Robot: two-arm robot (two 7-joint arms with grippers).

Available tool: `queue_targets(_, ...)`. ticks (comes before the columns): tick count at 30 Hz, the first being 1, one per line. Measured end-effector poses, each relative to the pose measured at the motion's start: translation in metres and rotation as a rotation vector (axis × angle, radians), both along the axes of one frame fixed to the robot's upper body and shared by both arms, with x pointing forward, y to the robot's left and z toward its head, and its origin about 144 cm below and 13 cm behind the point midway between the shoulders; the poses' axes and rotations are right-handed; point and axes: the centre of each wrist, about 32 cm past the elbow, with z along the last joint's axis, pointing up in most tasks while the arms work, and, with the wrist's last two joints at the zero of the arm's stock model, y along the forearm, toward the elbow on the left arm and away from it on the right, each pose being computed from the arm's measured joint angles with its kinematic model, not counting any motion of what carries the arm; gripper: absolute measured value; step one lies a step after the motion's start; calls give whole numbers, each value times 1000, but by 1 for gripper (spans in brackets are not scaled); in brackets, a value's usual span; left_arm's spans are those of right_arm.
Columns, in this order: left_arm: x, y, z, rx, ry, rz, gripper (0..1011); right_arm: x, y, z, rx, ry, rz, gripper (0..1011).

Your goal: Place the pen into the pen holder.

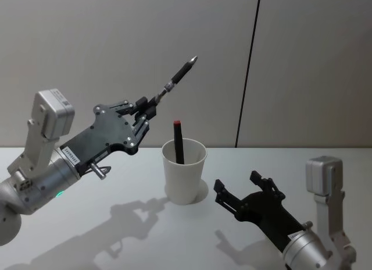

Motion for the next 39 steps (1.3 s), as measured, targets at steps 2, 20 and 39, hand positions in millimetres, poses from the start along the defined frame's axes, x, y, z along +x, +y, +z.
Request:
queue_targets(2,1,-1,1,2,-6,-6,192,1,1,3,27,14,21,1001)
queue_targets(20,3,-6,6,16,-40,-41,192,16,12,30,291,112,252,1001)
queue_targets(39,4,-8,7,17,-47,-48,192,24,18,31,386,41,269,1001)
